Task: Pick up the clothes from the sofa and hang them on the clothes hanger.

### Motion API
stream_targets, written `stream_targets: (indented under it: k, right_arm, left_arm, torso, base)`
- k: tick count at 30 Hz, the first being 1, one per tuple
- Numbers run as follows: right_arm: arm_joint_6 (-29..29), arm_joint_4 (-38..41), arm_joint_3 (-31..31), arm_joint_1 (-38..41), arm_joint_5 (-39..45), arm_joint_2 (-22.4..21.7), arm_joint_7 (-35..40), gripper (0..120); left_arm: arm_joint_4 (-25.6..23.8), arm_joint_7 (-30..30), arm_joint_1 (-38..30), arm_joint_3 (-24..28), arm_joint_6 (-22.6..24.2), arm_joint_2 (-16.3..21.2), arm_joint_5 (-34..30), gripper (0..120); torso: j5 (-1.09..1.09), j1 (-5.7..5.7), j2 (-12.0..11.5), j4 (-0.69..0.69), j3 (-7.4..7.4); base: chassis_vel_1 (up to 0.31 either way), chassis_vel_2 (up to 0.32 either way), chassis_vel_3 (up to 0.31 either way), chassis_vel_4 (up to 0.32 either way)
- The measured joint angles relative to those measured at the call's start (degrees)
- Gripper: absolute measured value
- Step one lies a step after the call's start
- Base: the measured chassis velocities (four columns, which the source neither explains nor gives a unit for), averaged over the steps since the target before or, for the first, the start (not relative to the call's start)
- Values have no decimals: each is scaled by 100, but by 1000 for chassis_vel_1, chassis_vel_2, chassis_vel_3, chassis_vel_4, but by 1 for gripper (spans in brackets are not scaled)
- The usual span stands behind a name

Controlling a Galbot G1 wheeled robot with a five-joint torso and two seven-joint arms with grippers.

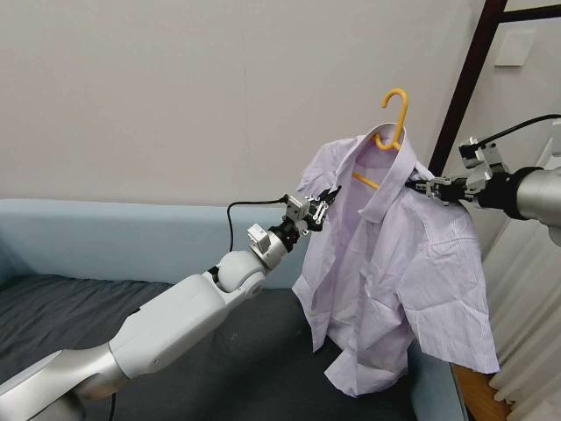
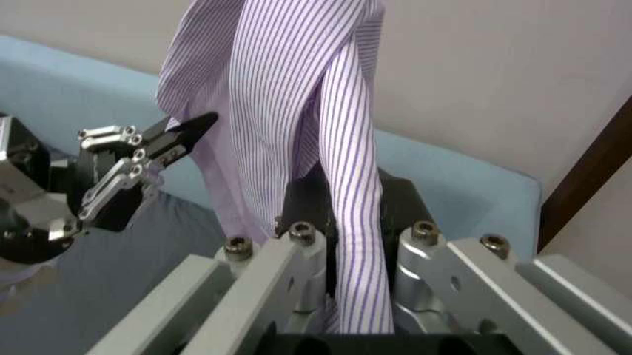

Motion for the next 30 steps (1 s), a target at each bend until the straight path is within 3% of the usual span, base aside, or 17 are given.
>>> stream_targets:
  k: [11,18,22,26,30]
  right_arm:
    - [0,-242,-133,367,248,263,233,7]
    - [4,-257,-457,851,476,493,439,7]
    - [8,-231,-759,1156,548,666,575,7]
    - [9,-220,-757,1114,557,667,606,7]
    - [9,-205,-531,757,520,428,513,7]
  left_arm:
    - [-406,-79,340,-94,-5,341,197,0]
    - [-452,-218,344,-98,-6,275,248,0]
    - [-470,-735,298,-88,127,118,278,0]
    - [-630,-1300,345,-70,377,172,480,10]
    - [-1032,-1989,762,-85,711,595,738,28]
  torso:
    - [0,0,0,0,0]
    - [0,0,0,0,0]
    - [0,0,0,0,0]
    - [0,0,0,-2,0]
    - [1,0,0,-1,0]
  base:
    - [0,0,0,0]
    - [0,0,0,0]
    - [0,0,0,0]
    - [0,0,0,0]
    - [0,0,0,0]
